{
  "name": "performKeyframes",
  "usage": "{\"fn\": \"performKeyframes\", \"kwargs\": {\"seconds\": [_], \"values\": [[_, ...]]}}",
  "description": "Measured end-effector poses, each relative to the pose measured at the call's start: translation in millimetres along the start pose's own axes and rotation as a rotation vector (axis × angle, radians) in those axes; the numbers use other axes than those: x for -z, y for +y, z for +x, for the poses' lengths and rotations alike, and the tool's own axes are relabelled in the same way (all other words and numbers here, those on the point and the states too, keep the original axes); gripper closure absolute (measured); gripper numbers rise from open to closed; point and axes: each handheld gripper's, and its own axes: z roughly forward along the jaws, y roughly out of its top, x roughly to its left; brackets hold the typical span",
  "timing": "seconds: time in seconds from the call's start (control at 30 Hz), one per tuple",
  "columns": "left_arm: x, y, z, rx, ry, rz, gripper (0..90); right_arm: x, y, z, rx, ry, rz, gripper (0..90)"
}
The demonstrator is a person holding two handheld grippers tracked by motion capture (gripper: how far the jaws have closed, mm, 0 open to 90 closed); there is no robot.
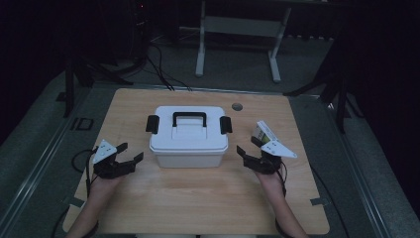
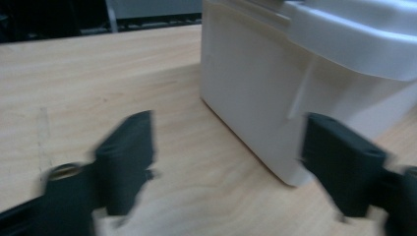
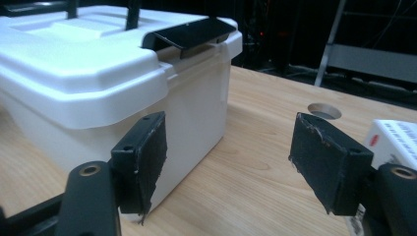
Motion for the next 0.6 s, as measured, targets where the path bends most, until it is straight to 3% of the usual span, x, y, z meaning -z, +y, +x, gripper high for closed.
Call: {"fn": "performKeyframes", "kwargs": {"seconds": [0.03, 0.07, 0.17, 0.2, 0.27, 0.37, 0.43, 0.5, 0.57, 0.6], "values": [[-2.3, 0.2, 1.1, -0.003, -0.009, 0.003, 32.0, -5.1, 0.0, 0.2, -0.004, 0.003, 0.007, 34.2], [-5.3, 0.3, 2.2, 0.004, -0.018, 0.001, 44.8, -12.2, -1.3, 0.6, -0.005, -0.005, 0.014, 37.5], [-13.1, 1.0, 5.3, 0.023, -0.039, 0.018, 49.2, -16.3, -2.8, 0.3, -0.007, -0.005, 0.017, 42.6], [-23.9, 3.6, 6.8, 0.028, -0.052, 0.033, 59.8, -28.6, -8.8, -0.4, -0.034, 0.012, 0.040, 54.7], [-29.9, 6.4, 7.6, 0.040, -0.080, 0.032, 66.7, -35.8, -12.4, 0.6, -0.041, 0.026, 0.055, 61.3], [-32.6, 8.1, 7.0, 0.035, -0.074, 0.032, 73.0, -42.2, -14.5, 3.1, -0.034, 0.026, 0.070, 70.4], [-43.7, 13.2, 4.8, 0.025, -0.118, 0.055, 82.2, -50.9, -14.7, 7.0, -0.009, 0.025, 0.100, 83.3], [-47.8, 14.8, 2.4, 0.019, -0.130, 0.057, 86.9, -56.4, -14.0, 9.0, -0.004, 0.035, 0.112, 89.8], [-47.8, 14.8, 2.4, 0.019, -0.130, 0.057, 88.7, -58.5, -13.6, 9.9, -0.003, 0.043, 0.113, 89.8], [-52.3, 16.9, -0.1, 0.019, -0.164, 0.049, 90.0, -62.4, -12.7, 12.1, -0.001, 0.056, 0.115, 90.0]]}}
